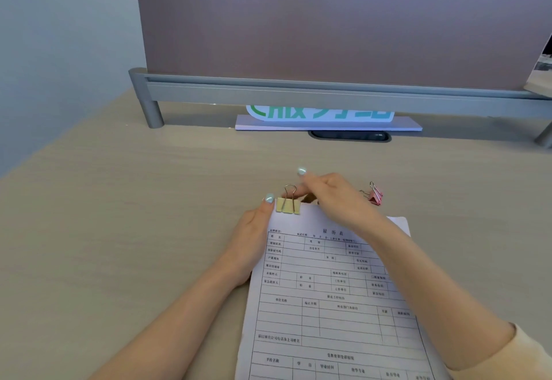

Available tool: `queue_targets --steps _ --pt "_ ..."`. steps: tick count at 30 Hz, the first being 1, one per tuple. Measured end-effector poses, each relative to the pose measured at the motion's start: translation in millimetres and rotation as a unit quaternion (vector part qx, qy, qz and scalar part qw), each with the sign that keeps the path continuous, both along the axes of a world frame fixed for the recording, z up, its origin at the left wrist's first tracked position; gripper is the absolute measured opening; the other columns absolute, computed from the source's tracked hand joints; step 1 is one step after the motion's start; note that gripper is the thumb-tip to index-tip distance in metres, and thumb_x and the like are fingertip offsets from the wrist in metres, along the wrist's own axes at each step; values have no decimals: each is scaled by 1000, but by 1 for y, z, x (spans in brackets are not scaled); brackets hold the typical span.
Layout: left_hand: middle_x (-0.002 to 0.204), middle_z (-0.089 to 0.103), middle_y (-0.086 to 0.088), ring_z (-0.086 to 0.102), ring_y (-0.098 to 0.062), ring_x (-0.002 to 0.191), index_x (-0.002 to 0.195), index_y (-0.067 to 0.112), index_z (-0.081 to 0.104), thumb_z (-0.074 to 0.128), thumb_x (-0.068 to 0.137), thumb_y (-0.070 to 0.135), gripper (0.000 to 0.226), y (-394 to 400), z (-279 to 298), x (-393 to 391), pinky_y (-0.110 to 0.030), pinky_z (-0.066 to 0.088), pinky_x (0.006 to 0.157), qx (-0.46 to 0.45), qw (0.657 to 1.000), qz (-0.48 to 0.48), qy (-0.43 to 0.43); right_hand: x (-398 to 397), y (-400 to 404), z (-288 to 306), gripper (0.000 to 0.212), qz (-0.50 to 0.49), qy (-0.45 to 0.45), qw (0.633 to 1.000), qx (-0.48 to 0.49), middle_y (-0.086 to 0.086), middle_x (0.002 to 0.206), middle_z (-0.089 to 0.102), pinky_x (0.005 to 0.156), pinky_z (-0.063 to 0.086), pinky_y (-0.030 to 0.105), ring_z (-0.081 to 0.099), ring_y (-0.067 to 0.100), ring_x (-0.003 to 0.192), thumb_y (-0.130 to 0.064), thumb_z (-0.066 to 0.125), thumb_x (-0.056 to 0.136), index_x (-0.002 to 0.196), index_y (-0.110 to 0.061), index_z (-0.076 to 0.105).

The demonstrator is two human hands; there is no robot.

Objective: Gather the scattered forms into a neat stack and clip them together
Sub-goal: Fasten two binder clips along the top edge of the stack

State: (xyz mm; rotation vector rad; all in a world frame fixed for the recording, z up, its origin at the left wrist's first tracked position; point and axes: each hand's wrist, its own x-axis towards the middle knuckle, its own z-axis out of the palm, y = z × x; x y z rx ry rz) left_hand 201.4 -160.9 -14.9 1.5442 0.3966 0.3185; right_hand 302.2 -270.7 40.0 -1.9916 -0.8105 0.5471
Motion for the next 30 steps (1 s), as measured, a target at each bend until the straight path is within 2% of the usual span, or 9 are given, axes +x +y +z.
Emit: queue_targets --steps 2,5,9,13,15,18,21,26,30 --pt "68 73 6 67 -4 66 82 18 72 31 97 40 48 0 0 1 -13 49 57 1 1000 7 2 1 0 1 38 11 3 999 52 -15 84 71 73 43 8 61 -3 76 -38 41 95 92 -20 75" --pt "72 74 9 68 -3 70 87 24 71 32 96 40 43 2 -1 2 -14 50 59 -8 1000 12 1 -1 0 2 32 33 9 998 57 -18 86 72 81 40 3 62 -9 86 -36 46 93 81 -27 75" --pt "82 74 14 67 2 80 101 29 69 32 97 39 38 -2 0 1 -10 49 66 9 1000 2 -10 3 -3 6 27 42 47 998 11 -16 94 75 94 39 20 62 -3 102 -39 54 88 82 -27 77" --pt "91 73 8 68 -2 83 105 26 69 31 96 41 41 -2 -1 0 -8 48 66 27 1000 7 -11 1 -6 7 22 27 37 999 -26 7 106 73 103 42 44 62 24 110 -38 67 79 80 -18 76" --pt "93 74 8 68 -1 84 105 27 69 30 97 41 42 0 -1 -1 -7 48 66 32 999 5 -15 -6 -5 5 10 53 47 997 -3 4 104 74 96 48 33 67 15 99 -26 72 76 81 -17 73" --pt "87 73 -9 67 -15 76 96 14 70 30 96 43 49 2 -3 1 -16 49 60 20 1000 23 5 -11 -3 -1 24 83 -20 996 -18 -5 99 70 83 46 23 62 2 84 -21 76 71 91 -19 63" --pt "93 72 -21 66 -22 78 98 10 68 30 96 43 51 2 -4 2 -24 50 64 1 1000 31 7 -13 0 -3 35 75 -68 994 -26 -14 100 64 72 42 14 55 -6 79 -20 76 70 96 -26 53" --pt "81 72 -5 65 -15 76 89 15 70 29 96 42 49 -1 -4 2 -21 49 65 40 998 54 -12 -14 1 -3 42 80 -100 992 -17 -13 106 67 85 45 22 60 4 97 -18 74 71 106 -29 52" --pt "83 73 -12 67 -20 78 84 10 69 27 97 42 54 -5 -5 0 -25 49 67 112 992 56 -30 -11 -3 -2 42 87 -89 992 -17 -12 96 70 86 48 27 62 5 93 -18 74 71 103 -35 53"
